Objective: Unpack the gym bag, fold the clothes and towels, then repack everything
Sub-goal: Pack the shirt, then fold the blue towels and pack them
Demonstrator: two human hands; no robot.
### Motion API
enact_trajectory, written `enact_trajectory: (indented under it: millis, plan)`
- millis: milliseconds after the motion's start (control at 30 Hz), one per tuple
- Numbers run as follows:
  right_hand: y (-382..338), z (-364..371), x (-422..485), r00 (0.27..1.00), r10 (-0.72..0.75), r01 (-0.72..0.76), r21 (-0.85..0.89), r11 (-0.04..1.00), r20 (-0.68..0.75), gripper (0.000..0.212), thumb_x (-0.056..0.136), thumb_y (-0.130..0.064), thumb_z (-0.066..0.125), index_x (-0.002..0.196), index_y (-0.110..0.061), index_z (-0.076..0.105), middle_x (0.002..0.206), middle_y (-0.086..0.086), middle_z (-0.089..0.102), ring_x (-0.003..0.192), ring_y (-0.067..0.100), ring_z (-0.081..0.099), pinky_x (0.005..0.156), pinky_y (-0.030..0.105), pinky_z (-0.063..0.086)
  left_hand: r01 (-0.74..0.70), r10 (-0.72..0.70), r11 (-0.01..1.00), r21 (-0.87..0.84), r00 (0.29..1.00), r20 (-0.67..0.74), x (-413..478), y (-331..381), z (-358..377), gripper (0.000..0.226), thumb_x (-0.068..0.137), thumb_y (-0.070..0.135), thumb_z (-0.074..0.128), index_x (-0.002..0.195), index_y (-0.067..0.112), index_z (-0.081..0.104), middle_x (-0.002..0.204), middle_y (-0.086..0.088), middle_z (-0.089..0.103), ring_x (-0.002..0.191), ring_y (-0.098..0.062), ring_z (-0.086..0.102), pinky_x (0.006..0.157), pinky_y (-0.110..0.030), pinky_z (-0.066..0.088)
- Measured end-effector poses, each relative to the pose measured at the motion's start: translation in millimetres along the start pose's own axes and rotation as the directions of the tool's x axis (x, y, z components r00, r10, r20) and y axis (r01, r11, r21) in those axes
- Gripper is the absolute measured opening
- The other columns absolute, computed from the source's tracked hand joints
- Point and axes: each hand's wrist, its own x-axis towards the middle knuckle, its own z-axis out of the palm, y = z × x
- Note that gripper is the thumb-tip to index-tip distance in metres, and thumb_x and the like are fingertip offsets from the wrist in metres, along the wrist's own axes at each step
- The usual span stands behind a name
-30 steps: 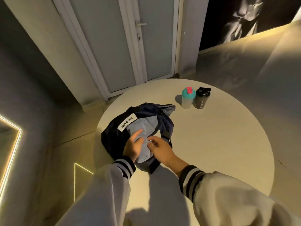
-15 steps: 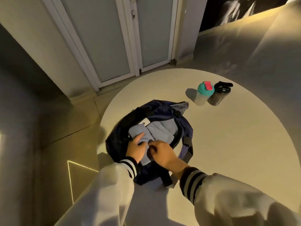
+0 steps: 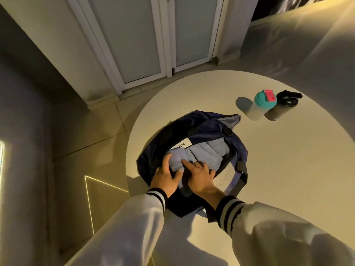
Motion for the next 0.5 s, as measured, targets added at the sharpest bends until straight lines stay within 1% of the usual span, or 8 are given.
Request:
enact_trajectory:
  millis: [67, 133, 200, 233, 300, 367, 433, 500]
  plan:
    - [2.6, -0.6, 2.0, 1.0, 0.025, -0.025, 0.026, 0.999, -0.016, 0.067, 0.094, -0.02, 0.051, 0.152, -0.047, 0.028, 0.146, 0.0, 0.045, 0.137, 0.027, 0.025, 0.108, 0.052, 0.023, -0.058, 0.06, 0.998, 0.023, 0.995, -0.079, 0.9, -5.0, -2.0, 0.063, 0.1, 0.047, 0.051, 0.154, 0.037, 0.022, 0.152, -0.005, 0.043, 0.134, -0.031, 0.044, 0.108, -0.048, 0.042]
    - [5.0, -2.4, 2.8, 0.999, 0.04, -0.037, 0.071, 0.997, -0.036, 0.064, 0.092, -0.02, 0.051, 0.149, -0.045, 0.037, 0.136, 0.003, 0.051, 0.134, 0.028, 0.028, 0.103, 0.048, 0.025, -0.115, 0.145, 0.977, 0.181, 0.977, -0.157, 5.0, -12.5, -5.7, 0.044, 0.101, 0.038, 0.051, 0.144, 0.029, 0.044, 0.149, -0.001, 0.044, 0.126, -0.03, 0.041, 0.107, -0.047, 0.04]
    - [6.5, -4.2, 2.5, 0.996, 0.055, -0.047, 0.097, 0.994, -0.075, 0.058, 0.092, -0.023, 0.051, 0.145, -0.045, 0.045, 0.126, 0.003, 0.056, 0.13, 0.028, 0.033, 0.097, 0.045, 0.026, -0.095, 0.165, 0.935, 0.341, 0.969, -0.184, 9.9, -21.0, -7.0, 0.033, 0.098, 0.029, 0.057, 0.132, 0.031, 0.057, 0.149, 0.003, 0.033, 0.122, -0.027, 0.033, 0.11, -0.044, 0.035]
    - [7.2, -4.4, 2.8, 0.994, 0.063, -0.054, 0.102, 0.993, -0.093, 0.055, 0.093, -0.025, 0.051, 0.143, -0.045, 0.047, 0.123, 0.003, 0.057, 0.128, 0.028, 0.035, 0.095, 0.044, 0.026, -0.059, 0.14, 0.928, 0.368, 0.97, -0.198, 12.0, -22.6, -7.4, 0.036, 0.096, 0.026, 0.059, 0.131, 0.034, 0.058, 0.15, 0.003, 0.024, 0.125, -0.027, 0.027, 0.112, -0.044, 0.033]
    - [9.6, -2.9, 1.1, 0.989, 0.074, -0.064, 0.082, 0.995, -0.128, 0.052, 0.094, -0.026, 0.049, 0.142, -0.044, 0.049, 0.123, 0.002, 0.057, 0.126, 0.027, 0.036, 0.096, 0.044, 0.028, 0.01, 0.059, 0.946, 0.325, 0.977, -0.203, 14.3, -21.4, -7.9, 0.051, 0.094, 0.017, 0.062, 0.137, 0.043, 0.051, 0.156, 0.002, 0.007, 0.136, -0.03, 0.012, 0.117, -0.046, 0.029]
    - [8.6, -0.9, -1.8, 0.99, 0.048, -0.044, 0.03, 0.999, -0.135, 0.052, 0.095, -0.03, 0.048, 0.144, -0.044, 0.046, 0.127, 0.002, 0.055, 0.126, 0.026, 0.035, 0.099, 0.045, 0.028, 0.044, -0.008, 0.964, 0.263, 0.99, -0.138, 17.0, -18.3, -6.0, 0.065, 0.094, 0.01, 0.057, 0.146, 0.044, 0.039, 0.163, -0.001, -0.002, 0.146, -0.032, 0.002, 0.122, -0.047, 0.022]
    - [3.1, -0.6, -4.4, 0.997, 0.025, -0.026, -0.006, 1.0, -0.077, 0.055, 0.094, -0.041, 0.046, 0.148, -0.046, 0.037, 0.138, 0.0, 0.049, 0.13, 0.024, 0.03, 0.102, 0.046, 0.023, 0.034, -0.027, 0.965, 0.261, 0.999, -0.031, 19.3, -13.0, -3.9, 0.073, 0.093, 0.009, 0.051, 0.155, 0.037, 0.026, 0.164, -0.004, 0.006, 0.147, -0.034, 0.008, 0.123, -0.045, 0.019]
    - [-2.5, 2.7, -5.6, 1.0, 0.02, -0.021, -0.05, 0.999, -0.011, 0.061, 0.093, -0.054, 0.042, 0.152, -0.047, 0.026, 0.147, -0.002, 0.042, 0.133, 0.025, 0.025, 0.105, 0.048, 0.019, 0.026, -0.022, 0.968, 0.252, 1.0, -0.017, 20.2, -11.4, -2.6, 0.075, 0.091, 0.007, 0.05, 0.158, 0.029, 0.022, 0.163, -0.006, 0.016, 0.144, -0.035, 0.016, 0.122, -0.042, 0.02]
